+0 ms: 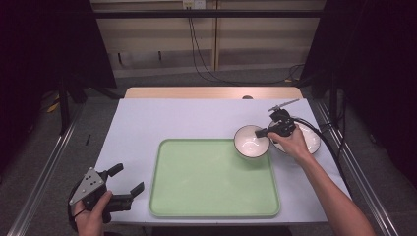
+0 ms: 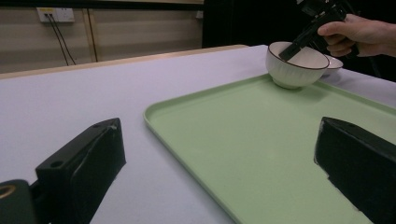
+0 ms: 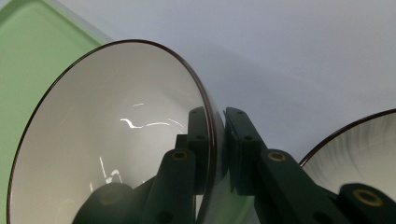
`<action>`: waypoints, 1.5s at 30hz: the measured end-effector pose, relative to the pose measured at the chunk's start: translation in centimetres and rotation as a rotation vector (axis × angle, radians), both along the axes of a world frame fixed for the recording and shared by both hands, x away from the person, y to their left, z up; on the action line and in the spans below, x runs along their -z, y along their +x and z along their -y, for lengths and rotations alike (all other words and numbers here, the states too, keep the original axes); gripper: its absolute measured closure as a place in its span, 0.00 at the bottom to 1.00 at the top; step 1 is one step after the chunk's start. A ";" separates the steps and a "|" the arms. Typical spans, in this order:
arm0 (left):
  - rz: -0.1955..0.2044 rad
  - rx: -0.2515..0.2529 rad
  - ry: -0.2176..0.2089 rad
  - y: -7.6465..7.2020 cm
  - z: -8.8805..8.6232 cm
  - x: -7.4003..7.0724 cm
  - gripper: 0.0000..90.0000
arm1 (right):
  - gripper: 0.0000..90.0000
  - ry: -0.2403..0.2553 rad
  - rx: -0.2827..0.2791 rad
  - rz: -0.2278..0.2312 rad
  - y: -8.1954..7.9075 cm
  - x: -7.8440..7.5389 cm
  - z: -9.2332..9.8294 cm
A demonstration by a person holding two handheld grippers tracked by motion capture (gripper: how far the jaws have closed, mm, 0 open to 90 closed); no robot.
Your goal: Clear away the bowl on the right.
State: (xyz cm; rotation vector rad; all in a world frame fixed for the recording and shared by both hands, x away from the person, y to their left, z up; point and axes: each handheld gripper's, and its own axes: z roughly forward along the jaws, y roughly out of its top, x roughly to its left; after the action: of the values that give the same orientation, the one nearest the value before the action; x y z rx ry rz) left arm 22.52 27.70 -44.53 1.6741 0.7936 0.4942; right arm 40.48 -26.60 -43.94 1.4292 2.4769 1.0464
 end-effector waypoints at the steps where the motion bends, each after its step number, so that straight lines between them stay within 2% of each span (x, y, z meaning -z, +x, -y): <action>1: -0.001 0.000 0.000 0.0 0.0 0.0 0.02 | 0.91 0.000 0.002 -0.002 0.0 0.1 0.0; 6: 0.000 0.000 0.003 0.0 0.0 0.0 0.02 | 0.91 0.008 0.001 0.007 0.0 0.3 0.0; 15: 0.001 0.002 0.004 -0.1 0.0 0.0 0.02 | 0.92 -0.029 0.000 0.018 0.1 0.8 -0.1; 22: 0.003 0.009 -0.003 -0.1 -0.1 0.0 0.02 | 0.92 -0.019 0.004 0.018 0.1 1.2 0.2; 38: 0.002 0.007 -0.001 -0.1 -0.1 -0.1 0.02 | 0.91 -0.030 -0.001 0.035 0.0 1.4 0.2; 45: 0.002 0.007 -0.002 -0.1 -0.1 -0.1 0.02 | 0.85 -0.040 -0.011 0.036 -0.1 1.5 0.0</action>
State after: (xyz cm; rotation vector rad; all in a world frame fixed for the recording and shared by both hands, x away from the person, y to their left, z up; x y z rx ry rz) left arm 22.38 27.79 -44.45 1.6737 0.7862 0.4906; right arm 40.36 -26.62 -45.40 1.3751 2.4690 1.0092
